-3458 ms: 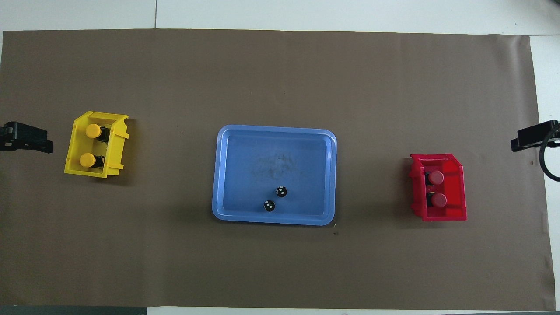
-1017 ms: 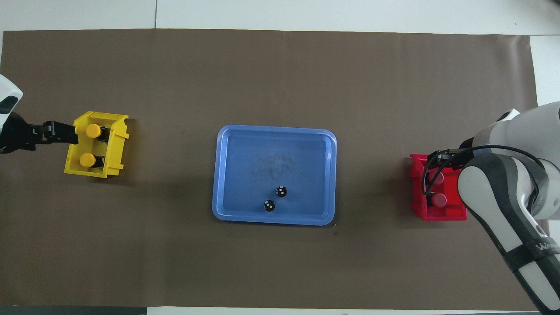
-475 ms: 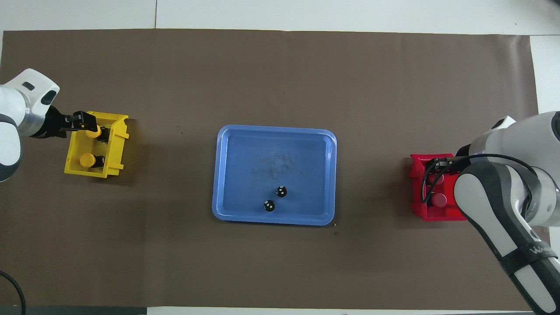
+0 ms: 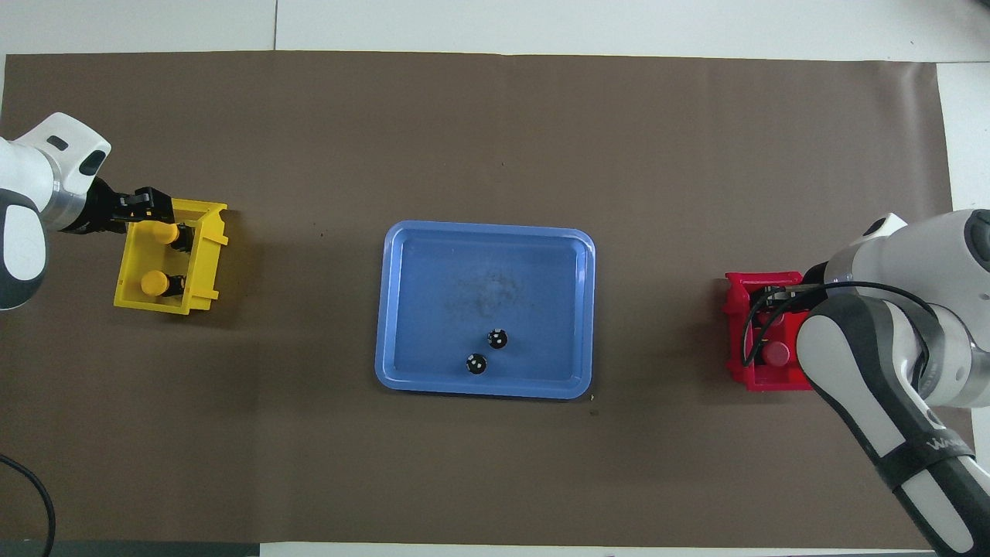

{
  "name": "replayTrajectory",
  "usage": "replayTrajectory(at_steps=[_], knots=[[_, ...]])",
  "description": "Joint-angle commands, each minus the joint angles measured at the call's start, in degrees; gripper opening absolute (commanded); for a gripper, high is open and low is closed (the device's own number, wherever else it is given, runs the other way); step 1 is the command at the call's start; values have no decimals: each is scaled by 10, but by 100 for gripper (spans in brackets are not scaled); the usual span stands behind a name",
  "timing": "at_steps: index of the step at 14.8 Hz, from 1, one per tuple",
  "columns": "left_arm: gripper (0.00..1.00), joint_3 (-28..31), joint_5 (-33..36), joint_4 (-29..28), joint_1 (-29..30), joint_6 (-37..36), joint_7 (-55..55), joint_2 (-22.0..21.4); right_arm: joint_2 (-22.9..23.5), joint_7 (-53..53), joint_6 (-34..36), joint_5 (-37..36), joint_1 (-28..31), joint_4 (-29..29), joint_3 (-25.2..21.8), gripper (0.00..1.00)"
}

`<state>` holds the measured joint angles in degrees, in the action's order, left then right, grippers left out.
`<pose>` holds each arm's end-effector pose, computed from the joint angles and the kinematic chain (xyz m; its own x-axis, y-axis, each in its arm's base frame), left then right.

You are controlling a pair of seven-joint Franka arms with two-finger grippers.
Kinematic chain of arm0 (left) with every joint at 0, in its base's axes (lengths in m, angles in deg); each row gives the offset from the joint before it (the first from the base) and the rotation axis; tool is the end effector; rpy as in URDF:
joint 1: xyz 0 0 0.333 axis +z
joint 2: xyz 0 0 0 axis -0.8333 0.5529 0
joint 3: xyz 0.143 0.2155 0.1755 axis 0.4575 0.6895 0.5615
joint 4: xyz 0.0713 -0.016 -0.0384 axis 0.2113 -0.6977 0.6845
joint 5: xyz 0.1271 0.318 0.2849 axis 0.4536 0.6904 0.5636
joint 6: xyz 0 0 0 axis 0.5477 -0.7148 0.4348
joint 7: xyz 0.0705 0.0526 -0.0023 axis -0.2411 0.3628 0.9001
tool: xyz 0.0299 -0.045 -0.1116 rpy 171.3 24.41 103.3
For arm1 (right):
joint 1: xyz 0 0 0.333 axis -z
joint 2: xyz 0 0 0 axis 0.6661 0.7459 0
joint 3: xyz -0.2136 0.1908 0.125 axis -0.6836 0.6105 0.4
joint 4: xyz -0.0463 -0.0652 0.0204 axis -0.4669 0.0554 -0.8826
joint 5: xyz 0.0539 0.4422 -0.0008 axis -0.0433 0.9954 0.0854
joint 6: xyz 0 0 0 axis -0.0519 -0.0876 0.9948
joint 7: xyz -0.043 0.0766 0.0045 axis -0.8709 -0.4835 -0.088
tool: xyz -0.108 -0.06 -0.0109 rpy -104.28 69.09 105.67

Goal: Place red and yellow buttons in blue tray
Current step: 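Grasp a red button with the right gripper while the left gripper grasps a yellow button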

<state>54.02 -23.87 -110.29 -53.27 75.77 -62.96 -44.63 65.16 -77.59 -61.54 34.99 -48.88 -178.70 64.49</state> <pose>0.6552 0.0165 0.3498 0.9912 0.1111 0.0714 0.1108 -0.9938 0.0076 0.5421 -0.0222 0.3005 0.9967 -0.0023 -0.0814 -0.0078 -0.9977 -0.0667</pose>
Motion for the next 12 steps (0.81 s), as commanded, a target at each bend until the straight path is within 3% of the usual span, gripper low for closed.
replayTrajectory(at_steps=[1, 8, 12], knots=[[74, -1, -8, 3, -4, 26, 13, 21, -20, -18, -11, 6, 6, -21, 1, 64], [74, -1, -8, -4, -4, 26, 12, 23, -27, -19, -31, 6, 7, -42, 1, 61], [74, -1, -8, -3, -5, 5, 12, 22, -27, -19, -31, 6, 6, -42, 1, 48]])
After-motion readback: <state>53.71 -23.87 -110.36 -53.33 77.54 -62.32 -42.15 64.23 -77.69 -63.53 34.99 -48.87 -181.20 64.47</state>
